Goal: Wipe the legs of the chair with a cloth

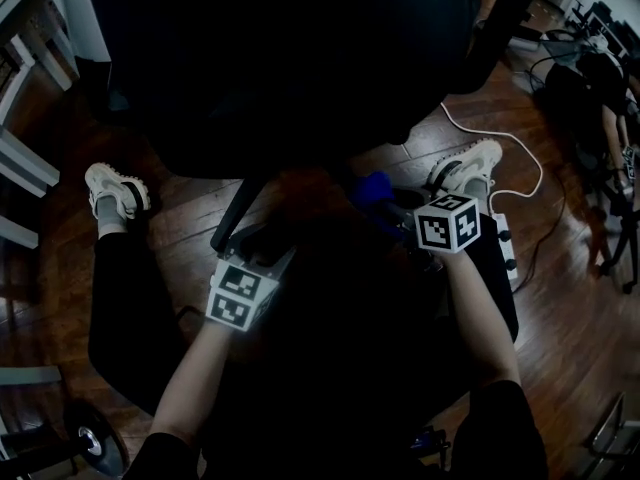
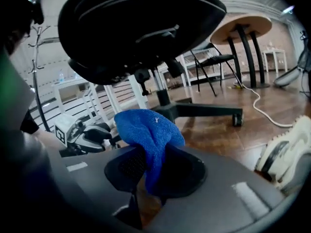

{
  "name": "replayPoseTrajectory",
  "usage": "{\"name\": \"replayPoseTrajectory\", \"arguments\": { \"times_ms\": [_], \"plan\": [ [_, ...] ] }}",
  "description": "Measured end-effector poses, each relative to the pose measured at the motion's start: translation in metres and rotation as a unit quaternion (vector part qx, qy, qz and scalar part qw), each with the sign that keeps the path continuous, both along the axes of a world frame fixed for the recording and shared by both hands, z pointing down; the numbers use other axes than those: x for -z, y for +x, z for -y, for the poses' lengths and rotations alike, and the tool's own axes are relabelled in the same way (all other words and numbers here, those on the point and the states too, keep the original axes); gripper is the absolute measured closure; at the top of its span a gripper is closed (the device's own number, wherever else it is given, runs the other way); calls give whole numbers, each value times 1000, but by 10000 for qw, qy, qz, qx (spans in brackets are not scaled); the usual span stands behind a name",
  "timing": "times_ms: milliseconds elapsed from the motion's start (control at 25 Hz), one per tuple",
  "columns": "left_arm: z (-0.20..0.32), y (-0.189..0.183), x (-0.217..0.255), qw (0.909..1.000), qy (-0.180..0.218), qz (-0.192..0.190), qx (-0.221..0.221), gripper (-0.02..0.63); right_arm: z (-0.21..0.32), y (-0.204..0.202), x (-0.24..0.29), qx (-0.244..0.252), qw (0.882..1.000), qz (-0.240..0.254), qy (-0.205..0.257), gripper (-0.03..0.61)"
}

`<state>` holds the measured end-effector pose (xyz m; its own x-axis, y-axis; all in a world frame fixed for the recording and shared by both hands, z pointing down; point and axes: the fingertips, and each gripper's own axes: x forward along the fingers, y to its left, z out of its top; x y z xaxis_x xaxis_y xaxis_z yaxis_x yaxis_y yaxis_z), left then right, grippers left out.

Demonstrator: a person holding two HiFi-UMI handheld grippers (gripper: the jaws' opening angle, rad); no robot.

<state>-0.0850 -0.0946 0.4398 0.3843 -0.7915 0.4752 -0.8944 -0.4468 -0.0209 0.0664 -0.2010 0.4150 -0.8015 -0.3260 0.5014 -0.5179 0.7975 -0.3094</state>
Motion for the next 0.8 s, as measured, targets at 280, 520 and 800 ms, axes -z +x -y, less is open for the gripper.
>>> {"name": "replayPoseTrajectory", "arguments": {
  "times_ms": [280,520,800],
  "plan": [
    [-7,-37,33,9969,484,-571,227,388,-45,-45,47,260,9945,499,880,472],
    [-33,-52,53,9948,835,-581,-39,397,-71,-52,56,229,9882,475,1441,472],
    [-49,-51,52,9931,959,-671,-101,416,-83,-46,43,-10,9861,530,1572,472]
  ]
}}
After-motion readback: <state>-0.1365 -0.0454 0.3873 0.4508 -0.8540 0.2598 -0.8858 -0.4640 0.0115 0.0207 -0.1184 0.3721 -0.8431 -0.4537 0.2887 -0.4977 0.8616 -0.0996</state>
